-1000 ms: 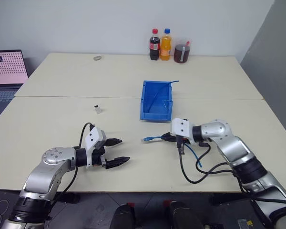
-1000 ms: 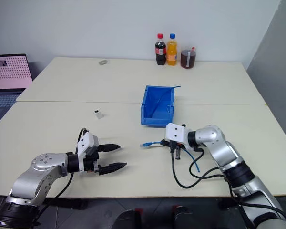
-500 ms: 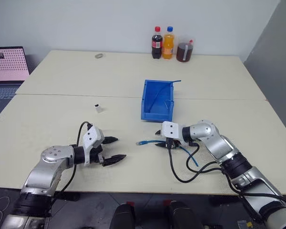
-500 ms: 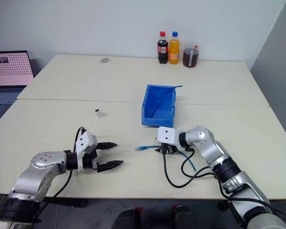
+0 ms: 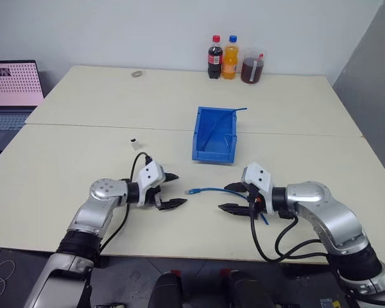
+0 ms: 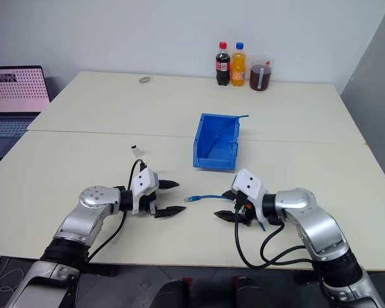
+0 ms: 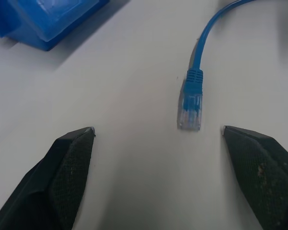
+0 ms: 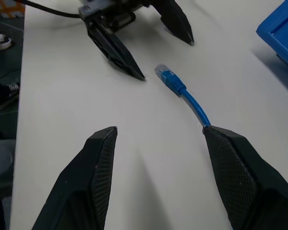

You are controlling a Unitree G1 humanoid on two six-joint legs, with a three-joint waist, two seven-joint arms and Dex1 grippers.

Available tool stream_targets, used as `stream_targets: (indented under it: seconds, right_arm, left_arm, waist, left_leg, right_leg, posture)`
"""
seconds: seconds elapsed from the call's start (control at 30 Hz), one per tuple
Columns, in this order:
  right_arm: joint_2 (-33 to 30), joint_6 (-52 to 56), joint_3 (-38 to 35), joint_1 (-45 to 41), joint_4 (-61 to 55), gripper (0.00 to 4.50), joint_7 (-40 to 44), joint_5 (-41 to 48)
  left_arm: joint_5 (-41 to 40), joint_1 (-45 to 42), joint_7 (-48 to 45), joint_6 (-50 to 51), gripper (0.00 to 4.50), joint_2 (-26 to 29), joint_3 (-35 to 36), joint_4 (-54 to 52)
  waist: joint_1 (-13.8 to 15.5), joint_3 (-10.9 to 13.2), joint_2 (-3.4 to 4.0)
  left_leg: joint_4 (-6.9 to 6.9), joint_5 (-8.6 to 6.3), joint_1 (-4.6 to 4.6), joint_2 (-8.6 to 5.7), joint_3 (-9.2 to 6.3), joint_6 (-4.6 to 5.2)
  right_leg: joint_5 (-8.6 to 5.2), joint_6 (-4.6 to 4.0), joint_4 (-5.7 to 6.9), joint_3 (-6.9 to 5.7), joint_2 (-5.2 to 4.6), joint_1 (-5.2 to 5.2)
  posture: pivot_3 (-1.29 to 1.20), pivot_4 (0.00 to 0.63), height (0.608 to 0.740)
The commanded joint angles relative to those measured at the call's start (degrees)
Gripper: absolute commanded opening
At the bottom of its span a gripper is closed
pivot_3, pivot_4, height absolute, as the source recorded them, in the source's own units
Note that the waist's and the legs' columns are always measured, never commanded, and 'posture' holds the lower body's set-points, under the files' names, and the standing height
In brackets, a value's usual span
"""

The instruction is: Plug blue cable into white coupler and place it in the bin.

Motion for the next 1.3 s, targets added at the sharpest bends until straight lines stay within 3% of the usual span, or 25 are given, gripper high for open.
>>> stream_targets:
  seconds: [0.03,0.07,0.17,0.7,0.93,1.07,1.3]
  right_arm:
    - [0.0,1.5,-0.8,0.8,-4.6,3.01,-3.4,1.6]
    - [0.0,1.8,-0.7,0.9,-5.0,3.01,-4.1,1.7]
    - [-0.5,1.9,-0.4,1.0,-5.6,3.04,-5.7,2.1]
    - [-2.9,-5.4,1.7,2.8,-6.6,3.04,-8.5,1.1]
    - [-3.1,-9.6,-0.4,7.1,-7.9,3.04,-9.8,2.3]
    - [-0.3,-8.4,-5.2,10.2,-11.1,3.04,-10.8,9.0]
    - [3.1,-2.1,-8.6,12.1,-14.0,3.04,-14.1,18.0]
  left_arm:
    - [2.9,-1.6,-0.6,-2.5,4.5,-1.7,-2.6,2.8]
    - [3.4,-1.8,-0.8,-2.9,4.5,-2.0,-3.0,3.3]
    - [4.9,-1.7,-2.1,-4.3,3.95,-2.2,-4.7,4.0]
    - [7.6,-0.6,-1.5,-7.6,0.25,-2.3,-6.5,5.7]
    - [1.5,0.2,-2.6,-3.3,0.22,-2.6,-2.8,-0.3]
    - [-7.6,0.5,-5.2,10.3,0.22,-1.8,0.2,-11.1]
    - [-19.6,-2.2,-5.1,28.3,0.22,-1.5,5.4,-18.8]
  waist:
    - [0.1,0.0,-0.01]
    - [0.0,0.0,-0.02]
    - [0.2,0.0,-0.03]
    - [0.2,-0.2,0.03]
    - [0.1,-0.2,0.03]
    - [0.0,-0.1,-0.02]
    - [-0.1,-0.1,-0.06]
  left_leg:
    - [0.01,0.0,0.0,0.0,-0.01,0.0]
    - [0.02,0.0,0.0,-0.01,-0.01,0.0]
    - [0.04,0.0,0.0,-0.02,-0.02,0.0]
    - [0.04,0.01,0.76,-0.03,-0.08,0.01]
    - [0.04,0.03,0.78,-0.01,-0.05,0.02]
    - [0.01,0.02,0.58,0.02,-0.06,0.02]
    - [0.01,0.02,0.49,0.03,-0.16,0.02]
  right_leg:
    - [0.0,0.01,-0.01,-0.01,0.0,0.01]
    - [0.01,0.03,0.0,-0.01,0.0,0.03]
    - [0.01,0.04,-0.02,-0.01,-0.01,0.08]
    - [0.01,0.2,-0.07,-0.02,-0.04,0.82]
    - [0.01,0.21,-0.07,0.01,-0.04,0.84]
    - [-0.01,0.18,-0.07,-0.02,-0.02,0.67]
    - [-0.03,0.15,-0.08,-0.1,0.02,0.64]
  posture:
    - [0.0,0.15,0.74]
    - [0.0,0.15,0.74]
    - [0.0,0.15,0.74]
    - [0.0,0.15,0.74]
    - [0.0,0.15,0.74]
    - [0.0,0.15,0.74]
    - [0.0,0.15,0.74]
